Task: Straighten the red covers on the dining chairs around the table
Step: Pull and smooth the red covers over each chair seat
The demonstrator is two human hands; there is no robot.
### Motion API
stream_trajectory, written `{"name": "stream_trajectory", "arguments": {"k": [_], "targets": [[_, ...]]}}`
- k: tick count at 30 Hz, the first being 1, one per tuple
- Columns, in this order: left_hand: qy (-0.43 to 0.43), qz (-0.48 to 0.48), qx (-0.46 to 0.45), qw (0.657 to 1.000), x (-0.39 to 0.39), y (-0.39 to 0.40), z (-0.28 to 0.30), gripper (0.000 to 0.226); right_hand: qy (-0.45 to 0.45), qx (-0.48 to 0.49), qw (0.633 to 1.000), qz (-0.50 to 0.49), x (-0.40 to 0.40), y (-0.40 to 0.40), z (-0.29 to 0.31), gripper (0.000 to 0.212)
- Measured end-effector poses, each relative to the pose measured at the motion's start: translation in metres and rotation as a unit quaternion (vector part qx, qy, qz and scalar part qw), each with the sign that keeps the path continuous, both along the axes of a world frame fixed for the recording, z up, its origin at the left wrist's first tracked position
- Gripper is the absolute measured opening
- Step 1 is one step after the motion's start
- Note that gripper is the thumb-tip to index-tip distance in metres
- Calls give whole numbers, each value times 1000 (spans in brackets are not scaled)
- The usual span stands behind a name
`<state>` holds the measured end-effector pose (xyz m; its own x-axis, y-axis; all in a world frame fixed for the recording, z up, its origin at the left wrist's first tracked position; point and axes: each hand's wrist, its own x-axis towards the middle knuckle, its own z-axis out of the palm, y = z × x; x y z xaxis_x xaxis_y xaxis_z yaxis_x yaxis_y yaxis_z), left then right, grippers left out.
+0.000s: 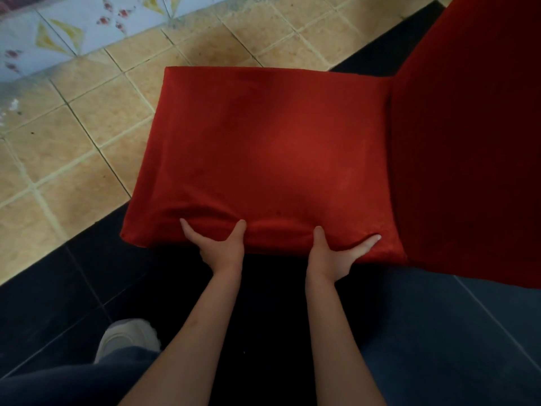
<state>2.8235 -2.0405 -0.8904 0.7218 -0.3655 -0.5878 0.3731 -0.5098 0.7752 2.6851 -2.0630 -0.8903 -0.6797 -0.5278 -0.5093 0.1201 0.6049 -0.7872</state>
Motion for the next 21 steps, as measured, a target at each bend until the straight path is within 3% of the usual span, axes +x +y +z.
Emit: {"name": "stream_trajectory", "arguments": {"k": [21], "targets": [[15,-25,79,996,8,-5,25,119,-42,31,998,-24,1,-5,27,115]]}}
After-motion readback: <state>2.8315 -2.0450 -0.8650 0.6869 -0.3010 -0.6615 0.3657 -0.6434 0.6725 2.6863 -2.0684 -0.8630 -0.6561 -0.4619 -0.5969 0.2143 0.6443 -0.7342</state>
